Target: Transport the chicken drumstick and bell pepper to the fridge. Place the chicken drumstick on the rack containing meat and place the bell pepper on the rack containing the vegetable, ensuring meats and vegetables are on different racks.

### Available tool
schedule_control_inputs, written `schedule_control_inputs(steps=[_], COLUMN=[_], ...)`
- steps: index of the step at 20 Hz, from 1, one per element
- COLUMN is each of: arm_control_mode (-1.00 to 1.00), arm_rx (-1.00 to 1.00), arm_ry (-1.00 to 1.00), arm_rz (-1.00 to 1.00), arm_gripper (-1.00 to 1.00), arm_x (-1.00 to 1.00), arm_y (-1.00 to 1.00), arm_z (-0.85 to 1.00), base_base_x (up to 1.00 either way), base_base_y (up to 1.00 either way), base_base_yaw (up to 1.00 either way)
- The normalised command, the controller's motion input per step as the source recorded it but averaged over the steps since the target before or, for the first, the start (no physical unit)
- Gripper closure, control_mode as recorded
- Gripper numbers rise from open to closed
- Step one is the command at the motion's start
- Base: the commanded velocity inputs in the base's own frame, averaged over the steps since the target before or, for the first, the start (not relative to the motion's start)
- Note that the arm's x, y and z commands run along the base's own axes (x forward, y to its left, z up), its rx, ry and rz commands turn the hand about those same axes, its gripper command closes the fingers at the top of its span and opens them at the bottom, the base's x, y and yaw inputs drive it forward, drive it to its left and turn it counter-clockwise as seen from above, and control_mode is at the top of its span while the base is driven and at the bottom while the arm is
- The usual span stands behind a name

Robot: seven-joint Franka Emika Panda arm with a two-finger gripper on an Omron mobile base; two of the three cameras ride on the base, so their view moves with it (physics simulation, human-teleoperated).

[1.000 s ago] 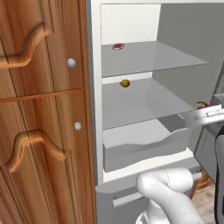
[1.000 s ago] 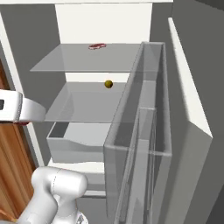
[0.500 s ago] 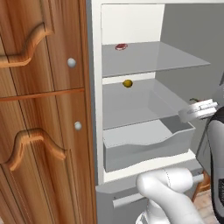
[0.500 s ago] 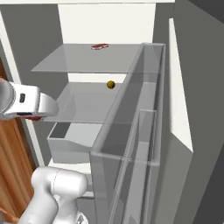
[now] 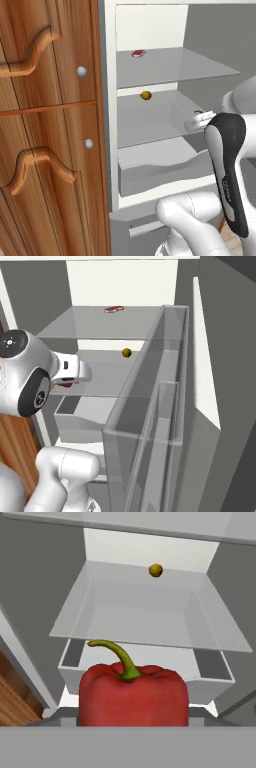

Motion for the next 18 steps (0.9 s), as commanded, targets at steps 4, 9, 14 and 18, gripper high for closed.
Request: schedule_control_inputs(steps=[4, 9, 14, 18], arm_control_mode=[-1.0, -1.0, -1.0, -1.0], arm_rx=[0.01, 0.08, 0.08, 0.04], arm_ry=[0.0, 0.01, 0.01, 0.0], arm_rz=[0.0, 0.0, 0.0, 0.0], arm_gripper=[1.0, 1.0, 1.0, 1.0], arm_x=[0.78, 0.61, 0.61, 0.67], arm_y=[0.0, -0.04, -0.01, 0.0], arm_z=[-0.4, -0.55, -0.51, -0.33], base_base_x=[0.0, 0.0, 0.0, 0.0], base_base_y=[0.0, 0.0, 0.0, 0.0], base_base_yaw=[0.0, 0.0, 0.0, 0.0])
